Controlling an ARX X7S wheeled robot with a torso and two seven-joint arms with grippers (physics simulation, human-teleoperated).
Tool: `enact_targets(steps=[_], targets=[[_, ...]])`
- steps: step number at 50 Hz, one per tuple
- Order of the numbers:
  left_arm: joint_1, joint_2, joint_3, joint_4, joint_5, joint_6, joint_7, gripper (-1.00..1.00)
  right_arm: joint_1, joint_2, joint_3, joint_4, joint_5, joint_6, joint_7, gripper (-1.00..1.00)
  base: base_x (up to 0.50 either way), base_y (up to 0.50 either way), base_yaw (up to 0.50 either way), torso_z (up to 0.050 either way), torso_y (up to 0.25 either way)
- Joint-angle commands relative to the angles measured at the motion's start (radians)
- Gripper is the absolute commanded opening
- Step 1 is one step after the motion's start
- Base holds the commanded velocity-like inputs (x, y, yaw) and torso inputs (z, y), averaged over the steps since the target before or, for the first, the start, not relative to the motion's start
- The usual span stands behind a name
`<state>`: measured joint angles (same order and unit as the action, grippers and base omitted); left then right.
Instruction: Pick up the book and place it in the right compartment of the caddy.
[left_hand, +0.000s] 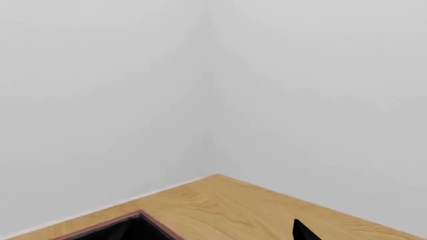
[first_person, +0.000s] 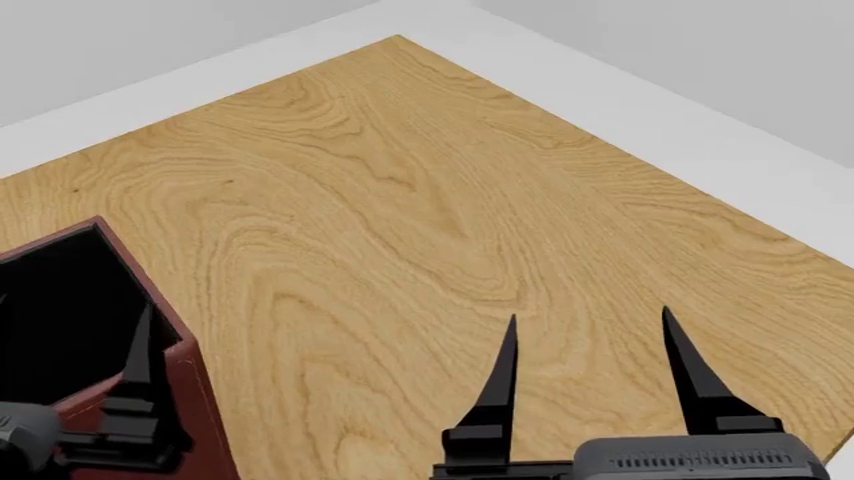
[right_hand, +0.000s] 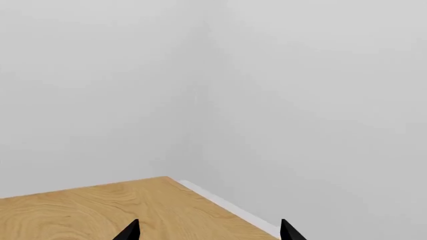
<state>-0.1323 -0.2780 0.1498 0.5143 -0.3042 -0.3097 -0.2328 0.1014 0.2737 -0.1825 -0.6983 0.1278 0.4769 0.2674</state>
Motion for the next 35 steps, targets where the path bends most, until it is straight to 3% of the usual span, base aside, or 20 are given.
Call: enact_targets(steps=[1,9,16,25,29,31,35], targets=[[0.0,-0.009,-0.023,0.021,-0.018,-0.009,-0.016,1.0,-0.002,0.006,0.0,-0.006,0.013,-0.006,-0.002,1.0,0.0,0.0,0.0,0.0,0.0],[0.005,-0.009,-0.002,0.013,-0.001,0.005,-0.018,1.0,0.009,0.003,0.004,-0.016,0.028,0.047,0.008,1.0,0.0,0.0,0.0,0.0,0.0],[0.004,-0.011,-0.004,0.011,-0.006,0.004,-0.022,1.0,-0.003,0.01,-0.007,-0.007,0.021,-0.012,0.002,1.0,-0.05,0.58,0.0,0.0,0.0],[0.002,-0.013,-0.007,0.018,-0.024,-0.007,-0.026,1.0,-0.002,0.013,-0.007,-0.007,0.029,-0.007,0.004,1.0,0.0,-0.01,0.0,0.0,0.0],[-0.037,-0.027,-0.008,0.072,-0.045,-0.112,-0.057,1.0,-0.003,0.016,-0.003,-0.002,0.04,-0.011,-0.001,1.0,0.0,0.0,0.0,0.0,0.0],[-0.086,-0.049,-0.032,0.127,-0.15,-0.272,-0.06,1.0,-0.005,0.017,0.002,-0.003,0.05,-0.01,-0.004,1.0,0.0,0.0,0.0,0.0,0.0],[-0.172,-0.105,-0.024,0.229,-0.179,-0.429,-0.09,1.0,0.0,0.018,0.007,-0.002,0.069,0.013,-0.008,1.0,0.0,0.0,0.0,0.0,0.0]])
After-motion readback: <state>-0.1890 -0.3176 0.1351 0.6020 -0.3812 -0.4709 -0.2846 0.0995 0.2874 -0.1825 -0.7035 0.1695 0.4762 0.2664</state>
